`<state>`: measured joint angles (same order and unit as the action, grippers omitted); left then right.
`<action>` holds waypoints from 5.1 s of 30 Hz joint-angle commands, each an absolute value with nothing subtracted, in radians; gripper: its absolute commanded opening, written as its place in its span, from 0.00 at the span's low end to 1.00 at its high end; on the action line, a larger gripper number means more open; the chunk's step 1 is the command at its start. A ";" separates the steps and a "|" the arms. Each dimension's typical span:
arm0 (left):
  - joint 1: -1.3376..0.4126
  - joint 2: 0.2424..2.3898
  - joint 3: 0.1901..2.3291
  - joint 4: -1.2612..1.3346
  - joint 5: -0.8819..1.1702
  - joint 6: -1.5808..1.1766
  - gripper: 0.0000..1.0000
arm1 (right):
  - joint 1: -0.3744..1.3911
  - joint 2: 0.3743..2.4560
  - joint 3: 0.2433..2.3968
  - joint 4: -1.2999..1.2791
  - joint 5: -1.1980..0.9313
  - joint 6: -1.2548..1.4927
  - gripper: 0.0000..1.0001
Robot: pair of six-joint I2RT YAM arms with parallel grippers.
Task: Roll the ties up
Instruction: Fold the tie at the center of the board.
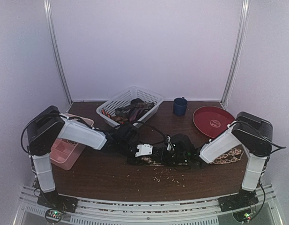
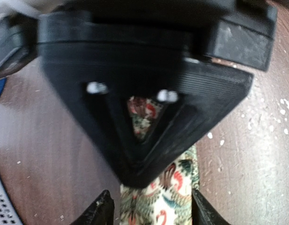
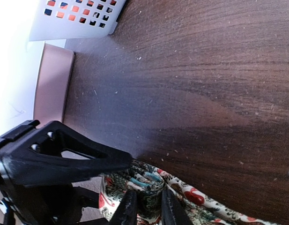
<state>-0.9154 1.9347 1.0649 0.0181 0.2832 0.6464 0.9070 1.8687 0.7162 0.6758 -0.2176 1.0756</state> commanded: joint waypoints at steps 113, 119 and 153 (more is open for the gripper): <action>-0.917 1.873 0.696 0.614 0.200 -0.531 0.00 | 0.967 1.812 0.845 0.339 -0.033 0.911 0.14; -0.919 1.873 0.725 0.636 0.225 -0.513 0.00 | 0.954 1.805 0.803 0.399 -0.083 0.943 0.14; -0.966 1.949 0.920 0.552 0.299 -0.436 0.01 | 0.894 1.595 0.576 0.438 0.036 0.953 0.27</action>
<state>-0.9569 1.9369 0.8841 0.5510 0.2916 -0.4603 0.8978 1.6367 0.5919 0.4713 -0.0357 0.9802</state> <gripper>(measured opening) 0.011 0.260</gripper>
